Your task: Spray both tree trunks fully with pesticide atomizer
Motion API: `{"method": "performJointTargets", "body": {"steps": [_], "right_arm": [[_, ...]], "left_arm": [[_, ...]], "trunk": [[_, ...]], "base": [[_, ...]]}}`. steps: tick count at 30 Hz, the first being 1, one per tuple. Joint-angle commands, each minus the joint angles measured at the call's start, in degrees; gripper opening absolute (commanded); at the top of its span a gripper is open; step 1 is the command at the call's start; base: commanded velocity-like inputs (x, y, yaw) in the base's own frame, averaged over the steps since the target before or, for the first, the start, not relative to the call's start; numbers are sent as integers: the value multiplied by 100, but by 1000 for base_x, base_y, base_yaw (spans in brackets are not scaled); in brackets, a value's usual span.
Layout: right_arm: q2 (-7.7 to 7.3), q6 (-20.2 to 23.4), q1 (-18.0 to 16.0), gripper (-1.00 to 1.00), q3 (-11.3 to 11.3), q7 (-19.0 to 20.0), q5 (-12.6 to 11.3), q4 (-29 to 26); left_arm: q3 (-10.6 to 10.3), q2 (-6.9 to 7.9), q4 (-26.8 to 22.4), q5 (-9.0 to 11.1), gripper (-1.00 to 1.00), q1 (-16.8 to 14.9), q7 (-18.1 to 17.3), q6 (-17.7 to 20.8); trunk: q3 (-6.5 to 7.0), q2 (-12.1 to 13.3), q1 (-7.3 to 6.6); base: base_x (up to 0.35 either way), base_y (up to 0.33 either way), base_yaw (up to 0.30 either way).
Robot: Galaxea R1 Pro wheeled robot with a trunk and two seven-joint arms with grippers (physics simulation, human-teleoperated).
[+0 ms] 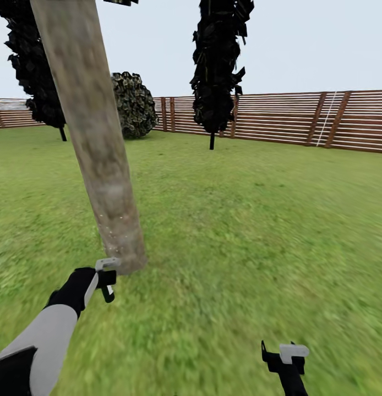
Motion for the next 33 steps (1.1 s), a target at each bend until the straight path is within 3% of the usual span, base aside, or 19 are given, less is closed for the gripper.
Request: {"method": "performJointTargets", "body": {"steps": [1,6,12,33], "right_arm": [[0,-14,-4,100,-20,-36,61,9],[2,-10,-4,100,-20,-36,61,13],[2,-13,-4,100,-20,-36,61,11],[3,-14,-4,100,-20,-36,56,13]], "left_arm": [[57,-17,16,-72,-100,3,-50,-80],[127,-25,-22,-54,-100,225,-77,-270],[139,-44,-48,-47,-100,262,-73,-300],[148,-54,19,-44,-100,263,-54,-466]], "trunk": [[-5,-2,-2],[-5,-2,-2],[-5,-2,-2],[-5,-2,-2]], "base": [[-60,-277,250],[-59,-277,270],[49,-277,247],[150,-268,19]]}}
